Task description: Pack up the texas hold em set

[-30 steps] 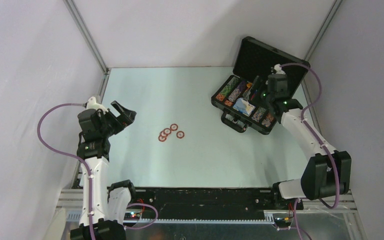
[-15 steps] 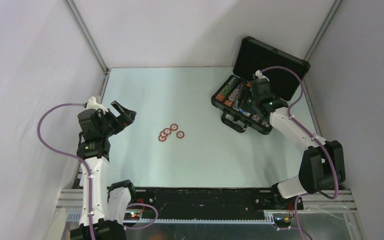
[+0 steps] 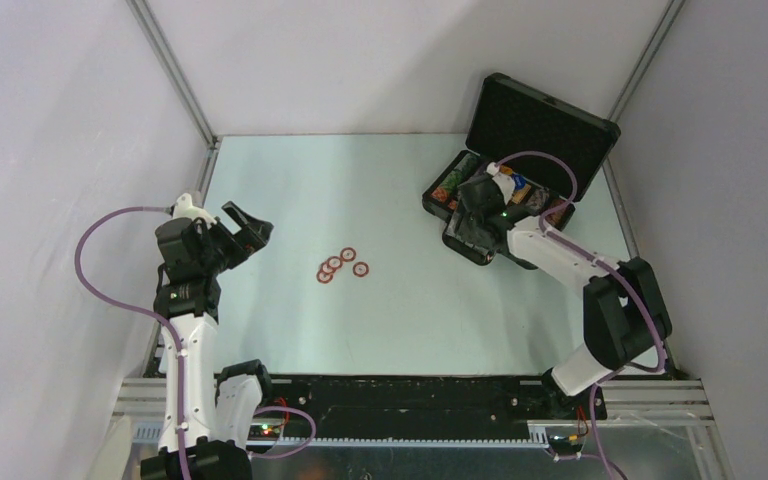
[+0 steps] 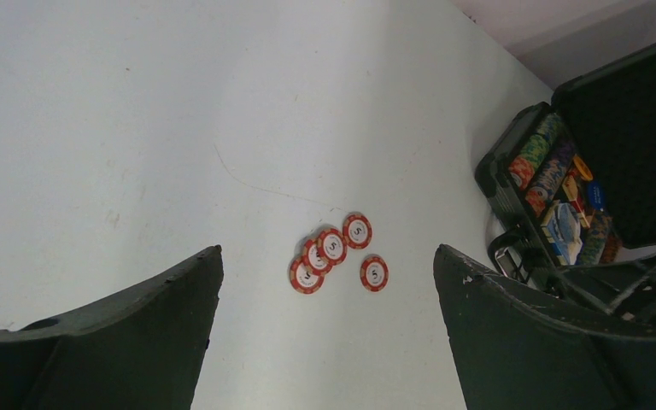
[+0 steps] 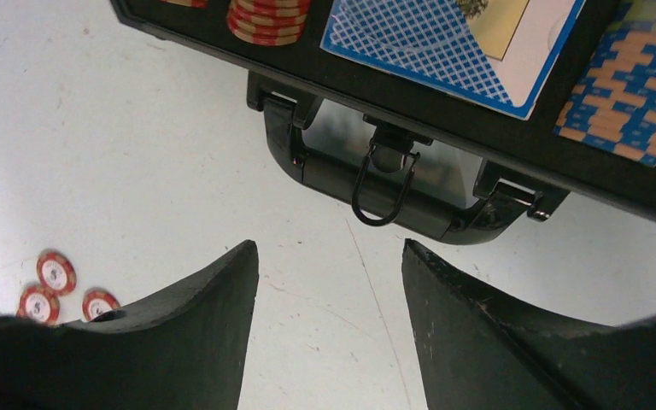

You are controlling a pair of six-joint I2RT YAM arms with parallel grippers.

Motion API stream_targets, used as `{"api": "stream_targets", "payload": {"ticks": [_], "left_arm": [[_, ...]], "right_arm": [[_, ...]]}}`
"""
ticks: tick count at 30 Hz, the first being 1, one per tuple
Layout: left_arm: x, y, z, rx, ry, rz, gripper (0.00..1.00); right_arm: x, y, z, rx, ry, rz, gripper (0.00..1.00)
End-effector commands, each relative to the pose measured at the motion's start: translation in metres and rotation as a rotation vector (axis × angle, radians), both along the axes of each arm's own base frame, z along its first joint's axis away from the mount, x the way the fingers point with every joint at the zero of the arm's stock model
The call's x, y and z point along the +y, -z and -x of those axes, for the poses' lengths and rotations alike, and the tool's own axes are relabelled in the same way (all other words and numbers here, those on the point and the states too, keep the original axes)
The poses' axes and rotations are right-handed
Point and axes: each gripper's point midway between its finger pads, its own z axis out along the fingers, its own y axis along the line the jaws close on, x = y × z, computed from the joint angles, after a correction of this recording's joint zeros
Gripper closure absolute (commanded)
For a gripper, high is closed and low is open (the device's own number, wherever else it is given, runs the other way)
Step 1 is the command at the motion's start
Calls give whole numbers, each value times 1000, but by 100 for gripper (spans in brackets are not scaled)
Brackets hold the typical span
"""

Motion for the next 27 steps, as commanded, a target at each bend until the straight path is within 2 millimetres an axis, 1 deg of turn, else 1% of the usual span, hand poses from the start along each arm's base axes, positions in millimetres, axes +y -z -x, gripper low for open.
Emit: {"api": "stream_targets", "payload": {"ticks": [1,2,6,11,15,20,23,27], "left_arm": [[-5,-3,-2,-24,24,29,3],[-6,-2,-2,-24,25,32,3],[-7,-3,-2,-26,31,36,3],[-7,-3,-2,-28,34,38,3],[-7,-3,-3,-27,34,39,3],[-8,-3,-3,-28,35,39,3],[-8,-3,-3,-28,36,39,3],[-7,-3,-3,-28,35,39,3]], "right_arm": [[-7,10,-7,-15,170,30,33],[-7,16,-8,-8,182,39,33],[-9,30,-13,-3,229,55,33],[-14,40,-18,-10,287,70,32],[-15,55,-23,-5,303,86,32],[-22,63,-29,-11,323,138,32],[-28,72,-29,11,337,184,32],[-31,81,-31,35,328,208,32]]}}
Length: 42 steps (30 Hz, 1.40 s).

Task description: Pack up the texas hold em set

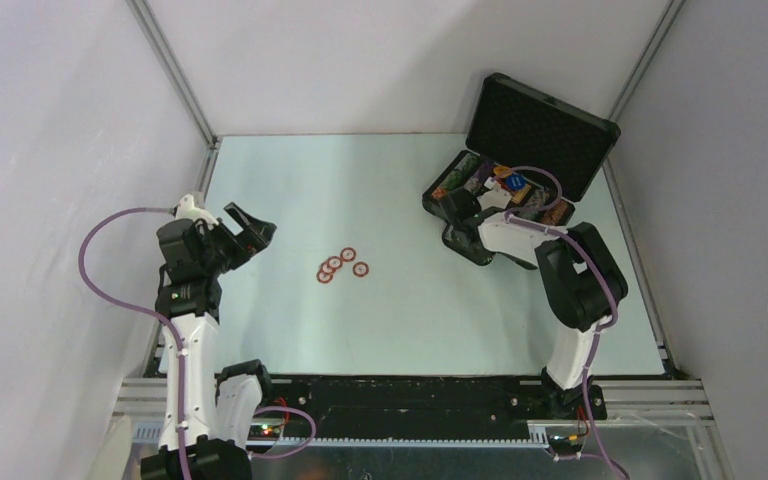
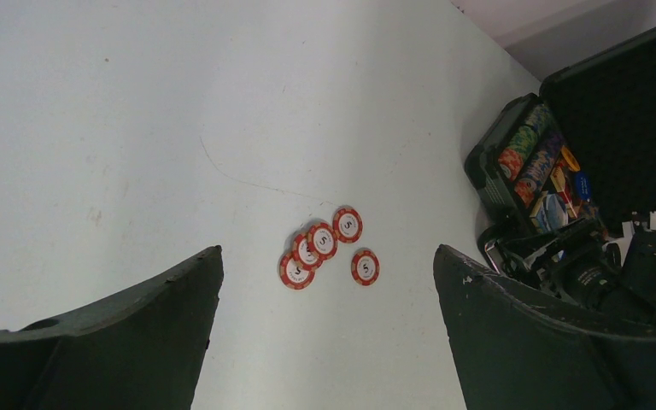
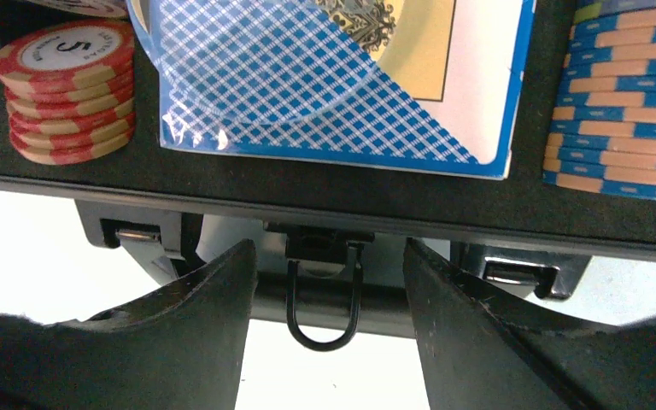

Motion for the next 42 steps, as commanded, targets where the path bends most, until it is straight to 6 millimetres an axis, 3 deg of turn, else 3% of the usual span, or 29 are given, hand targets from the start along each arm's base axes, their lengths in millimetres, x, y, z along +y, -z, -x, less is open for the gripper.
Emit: {"api": "stream_targets", "payload": {"ticks": [1,8,12,18,27,42], "left_arm": [[0,-5,-3,-26,5,8,3],[0,-5,-3,-26,3,5,3],[1,-5,-3,-26,1,4,3],[1,-4,-3,-24,0,1,3],[1,-4,-3,-24,-1,-2,3],[2,-3,-4,-18,-1,0,3]], "right_arm": [[-10,5,-6,16,23,61,32],[0,26,11,165,-149,102,34],[19,38,32,262,-338,123,36],[48,58,71,377,-515,6,38],[50,87,113,500,-550,-14,39],[62,104,183,605,-658,-12,36]]}}
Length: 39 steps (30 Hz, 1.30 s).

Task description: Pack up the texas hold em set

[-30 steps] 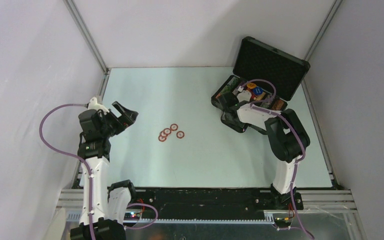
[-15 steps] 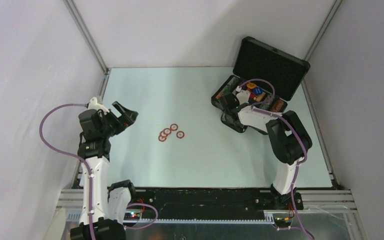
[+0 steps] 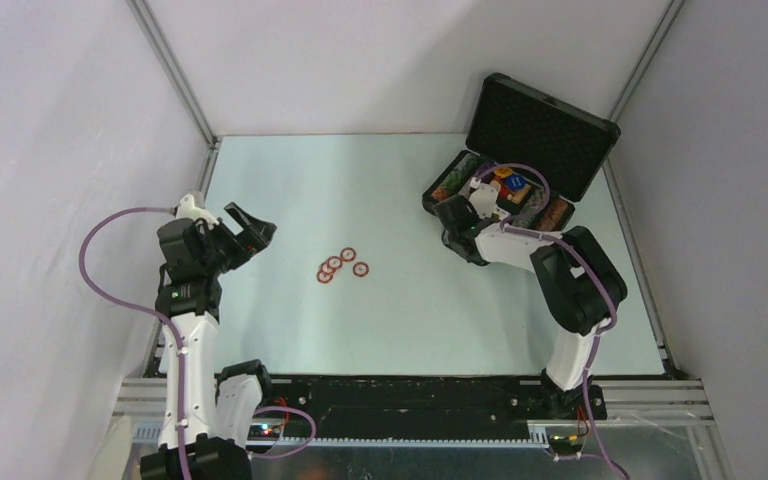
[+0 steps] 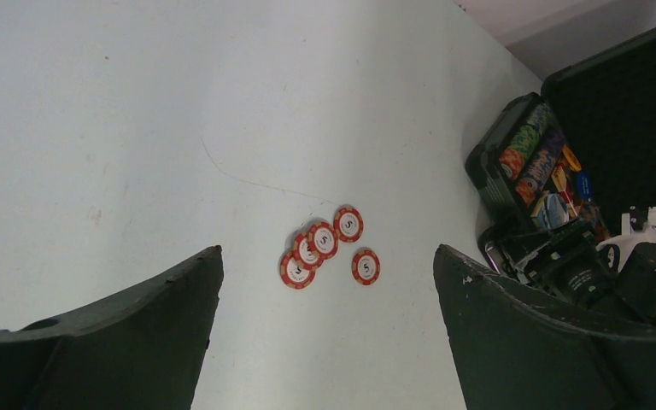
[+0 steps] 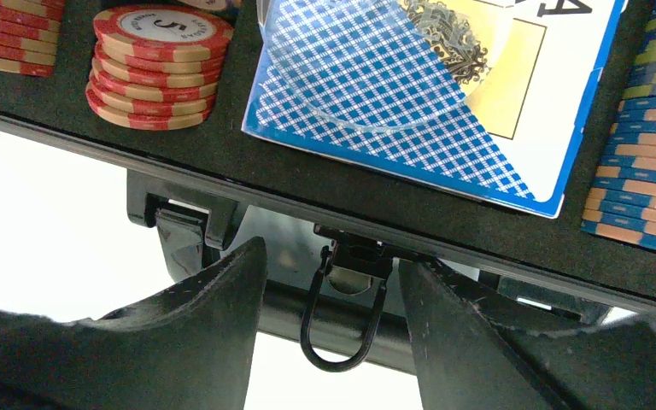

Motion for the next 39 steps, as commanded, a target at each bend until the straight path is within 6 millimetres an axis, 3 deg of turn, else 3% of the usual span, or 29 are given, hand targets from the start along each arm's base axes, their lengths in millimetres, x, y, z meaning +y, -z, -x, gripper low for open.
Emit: {"api": "stream_targets", "payload": {"ticks": [1,7,18,24,32,36,39], "left_arm": [[2,-4,-3,-23,-2,-1,3],[2,-4,-3,-24,-4,-2,3],[2,-5,-3,-27,-5,-5,3],[2,-5,-3,-27,-4,-5,3],[2,-4,-3,-25,-3,-4,3],[2,-5,-3,-26,-5,-6,3],[2,-4,-3,-25,-6,-5,3]], "right_arm": [[50,93,187,671,-437,-43,36],[49,100,215,718,-468,-49,37],[41,100,242,775,-501,-16,37],[28,102,281,839,-484,-31,37],[27,106,320,875,-460,-36,37],[26,105,323,853,-432,-36,36],[25,95,306,767,-394,-28,36]]}}
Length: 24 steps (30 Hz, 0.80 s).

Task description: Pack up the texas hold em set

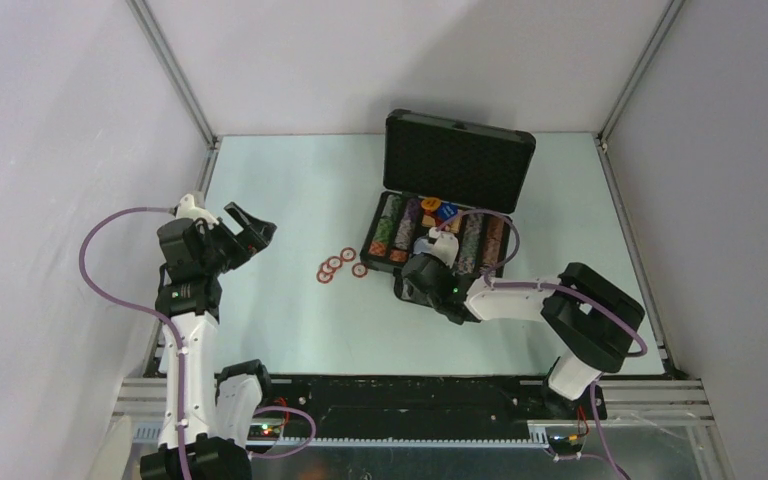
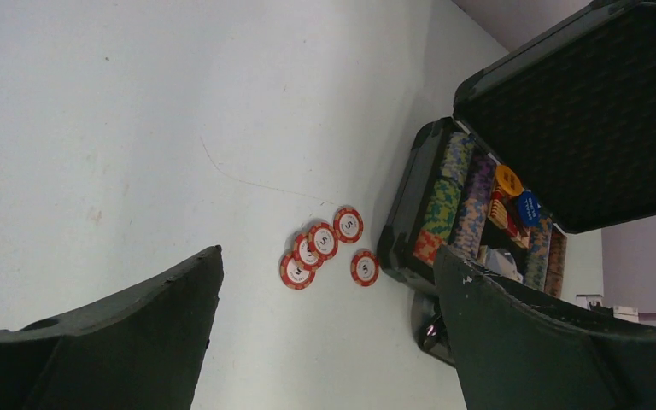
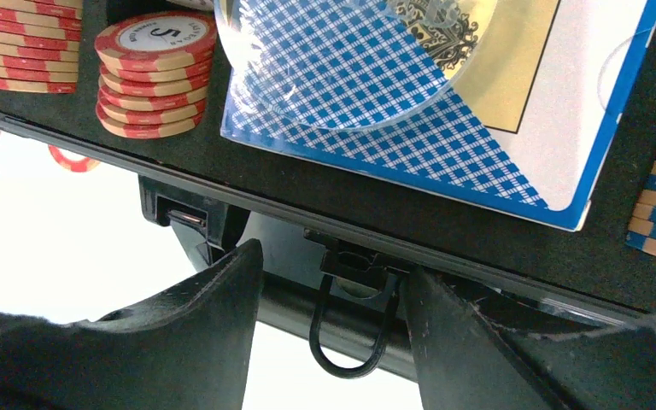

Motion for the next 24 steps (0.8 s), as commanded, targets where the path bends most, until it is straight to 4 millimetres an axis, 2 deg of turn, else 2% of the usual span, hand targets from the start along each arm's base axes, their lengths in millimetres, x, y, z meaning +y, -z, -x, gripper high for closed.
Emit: {"api": "stream_targets", "payload": {"ticks": [1,8,14,18,24], "left_arm": [[2,-4,-2,-25,-6,-6,3],[2,-6,-2,-30,-4,-7,3],[2,-5,-2,-28,-7,-7,3],[3,-4,-2,-25,-9,-9,3],[4,-3,-2,-22,-13,-12,3]], "right_arm": [[-86,75,171,672,-150,275,35],[-109,43,126,517,14,265,33],[-107,-10,86,323,70,174,29],[-100,-47,73,221,49,124,26],[-84,-86,67,114,-4,86,25]]}}
